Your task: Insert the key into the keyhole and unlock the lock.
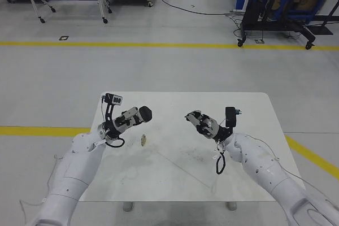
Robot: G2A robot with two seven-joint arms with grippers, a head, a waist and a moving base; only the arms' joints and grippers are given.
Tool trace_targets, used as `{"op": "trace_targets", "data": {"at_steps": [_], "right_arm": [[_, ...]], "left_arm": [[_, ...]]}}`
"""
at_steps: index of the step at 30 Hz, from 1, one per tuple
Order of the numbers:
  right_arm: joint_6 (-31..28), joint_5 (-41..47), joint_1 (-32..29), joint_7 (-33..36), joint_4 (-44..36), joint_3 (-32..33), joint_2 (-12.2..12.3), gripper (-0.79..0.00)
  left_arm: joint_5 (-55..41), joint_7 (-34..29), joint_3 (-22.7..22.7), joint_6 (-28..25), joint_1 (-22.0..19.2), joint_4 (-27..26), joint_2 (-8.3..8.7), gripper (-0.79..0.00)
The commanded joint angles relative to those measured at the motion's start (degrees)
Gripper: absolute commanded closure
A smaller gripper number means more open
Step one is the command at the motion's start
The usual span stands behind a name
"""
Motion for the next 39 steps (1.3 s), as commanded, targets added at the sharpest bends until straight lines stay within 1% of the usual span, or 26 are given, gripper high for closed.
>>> {"op": "trace_targets", "data": {"at_steps": [1, 3, 5, 7, 10, 11, 12, 13, 17, 19, 20, 21, 24, 30, 35, 37, 38, 39], "right_arm": [[0.0, 0.0, 0.0, 0.0, 0.0, 0.0, 0.0, 0.000], [0.0, 0.0, 0.0, 0.0, 0.0, 0.0, 0.0, 0.000], [-0.1, 1.5, -0.7, 1.9, -0.8, -0.1, -0.2, 0.000], [-2.5, 4.9, -1.3, 4.8, -0.7, -0.6, -0.5, 0.000], [-2.5, 12.3, -1.5, 9.7, -1.0, -2.9, -1.2, 0.000], [-2.5, 15.1, -1.4, 11.5, -0.9, -3.8, -1.4, 0.000], [-2.5, 17.8, -1.1, 13.8, -0.6, -4.7, -1.5, 0.000], [-2.5, 20.3, -0.7, 16.1, -0.1, -5.4, -1.6, 0.000], [-2.5, 30.6, 0.6, 24.0, 0.0, -8.1, -2.0, 0.000], [-2.5, 34.4, 1.1, 27.4, -0.5, -9.1, -2.0, 0.000], [-2.5, 36.2, 1.4, 29.1, -0.6, -9.5, -2.0, 0.000], [-2.5, 37.7, 1.7, 30.5, -0.6, -9.7, -1.9, 0.000], [-2.5, 41.5, 2.3, 34.0, -0.8, -10.3, -1.8, 0.000], [-2.5, 46.3, 2.9, 38.9, -1.2, -10.5, -1.8, 0.000], [-2.5, 48.7, 3.1, 41.0, -1.2, -9.9, -1.8, 0.000], [-2.5, 49.4, 3.1, 41.7, -1.2, -9.7, -1.8, 0.000], [-2.5, 49.7, 3.1, 42.1, -1.2, -9.7, -1.9, 0.000], [-2.5, 50.0, 3.1, 42.5, -1.2, -9.6, -1.9, 0.000]], "left_arm": [[0.4, 0.3, 0.0, 0.0, 0.1, -0.1, 0.02, -0.785], [6.7, 2.7, 0.0, -1.5, 0.6, -0.7, 0.20, -0.785], [12.0, 6.1, 0.2, -2.3, 0.9, -1.2, 0.23, -0.785], [18.9, 8.8, 0.6, -4.6, 1.1, -2.0, 0.24, -0.785], [26.6, 13.0, 1.7, -7.5, 2.0, -3.5, 0.02, -0.785], [29.0, 14.1, 2.0, -8.3, 2.1, -3.8, -0.03, -0.773], [31.1, 15.1, 2.4, -9.1, 2.4, -4.1, -0.10, -0.653], [32.3, 15.7, 2.9, -9.7, 2.6, -4.4, -0.19, -0.597], [33.6, 16.5, 4.6, -11.1, 2.4, -4.1, -0.45, -0.560], [33.7, 16.6, 5.1, -11.5, 1.9, -3.7, -0.53, -0.523], [33.6, 16.6, 5.4, -11.5, 1.7, -3.5, -0.57, -0.437], [33.6, 16.6, 5.6, -11.5, 1.3, -3.3, -0.60, -0.391], [34.1, 17.2, 6.1, -11.5, 0.3, -2.7, -0.72, -0.354], [35.3, 19.0, 7.6, -11.5, -1.1, -1.7, -1.10, -0.292], [35.4, 19.7, 8.6, -11.7, -1.9, -0.8, -1.32, -0.249], [35.5, 20.0, 8.8, -11.9, -2.2, -0.5, -1.35, -0.206], [35.5, 20.1, 8.9, -11.9, -2.3, -0.4, -1.35, -0.148], [35.6, 20.2, 8.9, -12.0, -2.3, -0.3, -1.33, -0.111]]}}
